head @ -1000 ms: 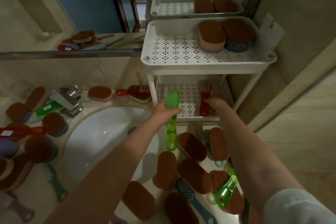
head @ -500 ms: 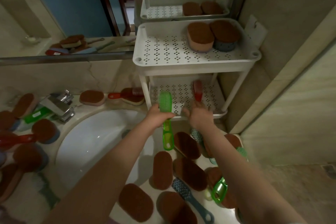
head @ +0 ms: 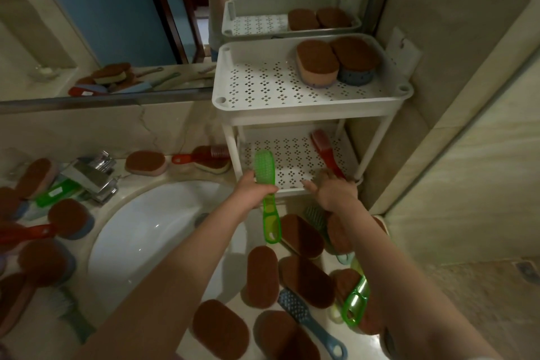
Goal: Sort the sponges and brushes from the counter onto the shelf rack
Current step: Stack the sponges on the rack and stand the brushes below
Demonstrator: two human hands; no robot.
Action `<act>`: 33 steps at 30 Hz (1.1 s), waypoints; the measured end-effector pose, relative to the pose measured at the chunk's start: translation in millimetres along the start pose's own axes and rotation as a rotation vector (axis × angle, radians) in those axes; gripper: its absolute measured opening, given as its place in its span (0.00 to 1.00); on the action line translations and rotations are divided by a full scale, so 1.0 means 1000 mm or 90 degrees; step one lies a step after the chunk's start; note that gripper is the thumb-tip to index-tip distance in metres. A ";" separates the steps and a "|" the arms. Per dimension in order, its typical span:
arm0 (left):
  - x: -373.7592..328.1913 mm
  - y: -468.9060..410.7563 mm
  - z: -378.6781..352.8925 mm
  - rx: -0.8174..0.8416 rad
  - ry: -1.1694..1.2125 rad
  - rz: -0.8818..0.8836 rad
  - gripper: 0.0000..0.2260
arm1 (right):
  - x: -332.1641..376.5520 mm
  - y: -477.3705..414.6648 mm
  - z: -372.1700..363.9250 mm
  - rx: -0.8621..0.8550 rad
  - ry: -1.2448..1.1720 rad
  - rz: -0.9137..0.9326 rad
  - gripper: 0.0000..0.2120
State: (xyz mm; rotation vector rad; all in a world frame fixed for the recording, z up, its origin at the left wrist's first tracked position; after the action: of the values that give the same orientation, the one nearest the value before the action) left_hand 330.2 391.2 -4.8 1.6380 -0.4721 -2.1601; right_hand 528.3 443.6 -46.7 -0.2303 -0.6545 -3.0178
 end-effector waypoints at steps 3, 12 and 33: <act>0.001 -0.003 -0.003 0.004 0.003 -0.001 0.20 | 0.002 0.000 0.001 0.002 0.000 -0.015 0.36; 0.006 -0.004 -0.011 0.010 0.054 0.017 0.14 | 0.002 0.005 0.014 -0.044 -0.007 -0.097 0.31; -0.035 -0.022 -0.056 0.067 0.078 -0.027 0.28 | -0.018 0.039 -0.001 -0.157 -0.800 -0.075 0.11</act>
State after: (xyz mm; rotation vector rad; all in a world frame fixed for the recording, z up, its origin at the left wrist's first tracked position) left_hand 390.1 425.5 -0.8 1.8412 -0.5273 -2.0811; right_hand 548.8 408.4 -34.2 -2.1928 -0.2620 -2.6884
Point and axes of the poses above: each hand's wrist, its own y-axis away from the middle knuckle, its own z-axis out of the back of the hand, x = y × z, the point moved 9 cm from there along -y, towards the middle knuckle, and after that the axes turned 3 degrees about x, right-handed, at the moved point
